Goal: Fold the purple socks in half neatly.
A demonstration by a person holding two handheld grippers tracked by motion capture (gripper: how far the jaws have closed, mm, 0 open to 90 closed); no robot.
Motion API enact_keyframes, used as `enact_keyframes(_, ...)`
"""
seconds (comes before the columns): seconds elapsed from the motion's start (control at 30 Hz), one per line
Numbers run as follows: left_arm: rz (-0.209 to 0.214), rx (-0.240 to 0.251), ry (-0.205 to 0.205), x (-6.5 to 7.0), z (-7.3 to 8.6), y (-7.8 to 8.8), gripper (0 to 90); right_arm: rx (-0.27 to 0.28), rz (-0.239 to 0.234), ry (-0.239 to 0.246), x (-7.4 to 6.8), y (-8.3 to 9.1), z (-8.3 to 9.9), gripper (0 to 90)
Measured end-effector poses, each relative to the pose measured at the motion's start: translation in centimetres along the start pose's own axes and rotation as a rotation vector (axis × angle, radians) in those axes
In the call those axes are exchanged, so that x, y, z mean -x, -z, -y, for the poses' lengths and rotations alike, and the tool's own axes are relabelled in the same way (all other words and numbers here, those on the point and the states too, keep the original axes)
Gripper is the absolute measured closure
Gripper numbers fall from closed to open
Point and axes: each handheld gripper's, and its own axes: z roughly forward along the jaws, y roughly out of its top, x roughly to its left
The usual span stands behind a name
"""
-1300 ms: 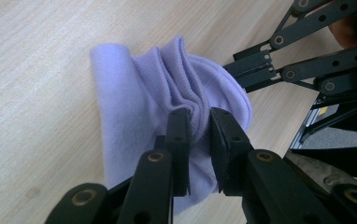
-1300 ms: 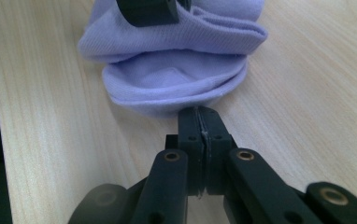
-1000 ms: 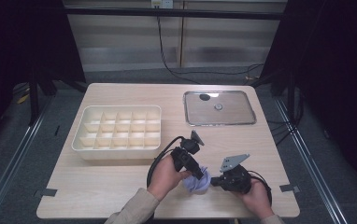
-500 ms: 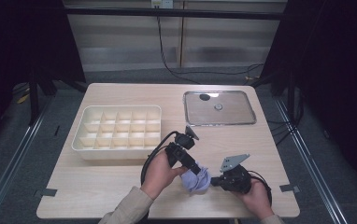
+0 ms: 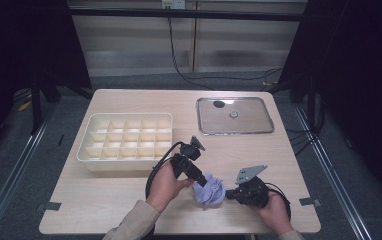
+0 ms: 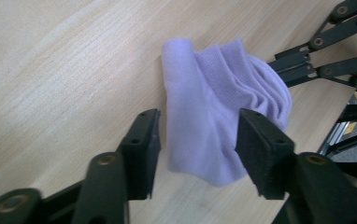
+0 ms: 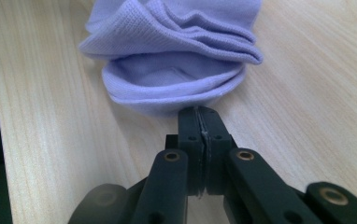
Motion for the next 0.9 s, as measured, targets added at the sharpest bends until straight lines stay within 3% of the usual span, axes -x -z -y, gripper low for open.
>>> enact_keyframes(0.23, -0.063, -0.016, -0.024, 0.3, -0.4, -1.4, 39.3, 0.003, -0.005, -0.005, 0.0, 0.0, 0.0, 88.4)
enact_keyframes(0.37, -0.068, 0.042, -0.068, 1.0, -0.5, -0.1, 48.7, 0.005, -0.006, -0.007, 0.0, 0.0, 0.0, 88.4)
enact_keyframes(0.47, -0.047, 0.03, -0.107, 2.0, -0.6, 0.5, 61.0, 0.004, -0.006, -0.008, 0.0, 0.0, 0.0, 88.4)
enact_keyframes(0.57, -0.038, -0.004, -0.142, 2.6, -0.7, 0.0, 69.8, 0.004, -0.005, -0.001, 0.0, 0.0, 0.0, 88.2)
enact_keyframes(0.73, -0.022, -0.047, -0.135, 2.2, -0.5, -1.8, 79.0, 0.002, -0.004, -0.002, 0.0, 0.0, 0.0, 87.8)
enact_keyframes(0.83, -0.029, -0.081, -0.131, 2.0, -0.3, -3.0, 79.1, 0.005, -0.007, -0.006, 0.0, 0.0, 0.0, 87.9)
enact_keyframes(0.9, -0.026, -0.076, -0.12, 2.0, -0.1, -3.6, 79.0, 0.006, -0.007, -0.01, 0.0, 0.0, 0.0, 87.9)
